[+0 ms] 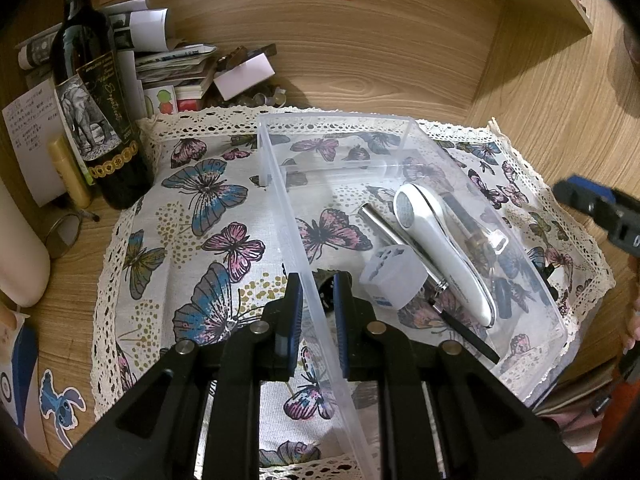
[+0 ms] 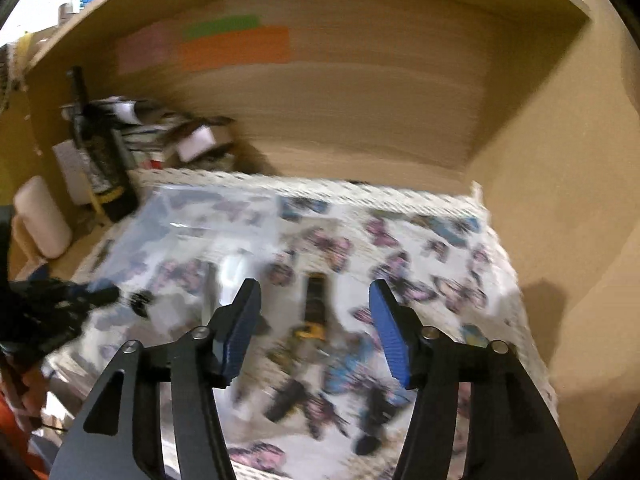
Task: Organize rigid objects
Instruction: 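Grasp the black cylindrical object on the cloth with the right gripper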
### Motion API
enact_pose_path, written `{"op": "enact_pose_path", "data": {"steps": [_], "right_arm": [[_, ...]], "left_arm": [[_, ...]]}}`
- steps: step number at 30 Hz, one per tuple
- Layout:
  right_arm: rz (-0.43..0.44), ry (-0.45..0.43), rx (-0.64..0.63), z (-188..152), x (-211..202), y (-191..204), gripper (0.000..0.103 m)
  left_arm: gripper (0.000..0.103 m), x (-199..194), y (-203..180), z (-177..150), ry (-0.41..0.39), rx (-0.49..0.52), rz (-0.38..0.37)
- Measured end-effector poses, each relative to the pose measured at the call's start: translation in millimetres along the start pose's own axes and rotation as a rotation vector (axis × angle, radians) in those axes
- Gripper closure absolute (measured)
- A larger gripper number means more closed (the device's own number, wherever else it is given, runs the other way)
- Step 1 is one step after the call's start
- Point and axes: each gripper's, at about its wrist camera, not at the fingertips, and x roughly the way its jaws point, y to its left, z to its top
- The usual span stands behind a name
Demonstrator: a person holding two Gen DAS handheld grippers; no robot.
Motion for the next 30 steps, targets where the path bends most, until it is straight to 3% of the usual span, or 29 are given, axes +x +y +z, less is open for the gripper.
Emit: {"op": "enact_pose_path", "data": {"steps": [8, 14, 16, 18, 20, 30], "right_arm": [[-0.066, 0.137, 0.097, -40, 19, -36, 0.049], [-0.053, 0.237, 0.155, -68, 42, -48, 0.05], [-0.049, 0.24, 0.175, -72, 43, -51, 0.051], [-0.041, 0.236, 0.174, -73, 44, -52, 0.072], [-0.021, 0.246, 0.168, -73, 45, -51, 0.081], [-0.01, 0.158, 0.125, -56, 31, -37, 0.081]], "left_arm": [[0.089, 1, 0, 0, 0.001, 0.0, 0.001], [0.089, 0, 0, 1, 0.001, 0.004, 0.005], [0.089, 1, 0, 1, 0.001, 0.004, 0.006], [0.089, 1, 0, 1, 0.001, 0.003, 0.005], [0.089, 0, 0, 1, 0.0, 0.004, 0.004], [0.089, 0, 0, 0, 0.001, 0.004, 0.004]]}}
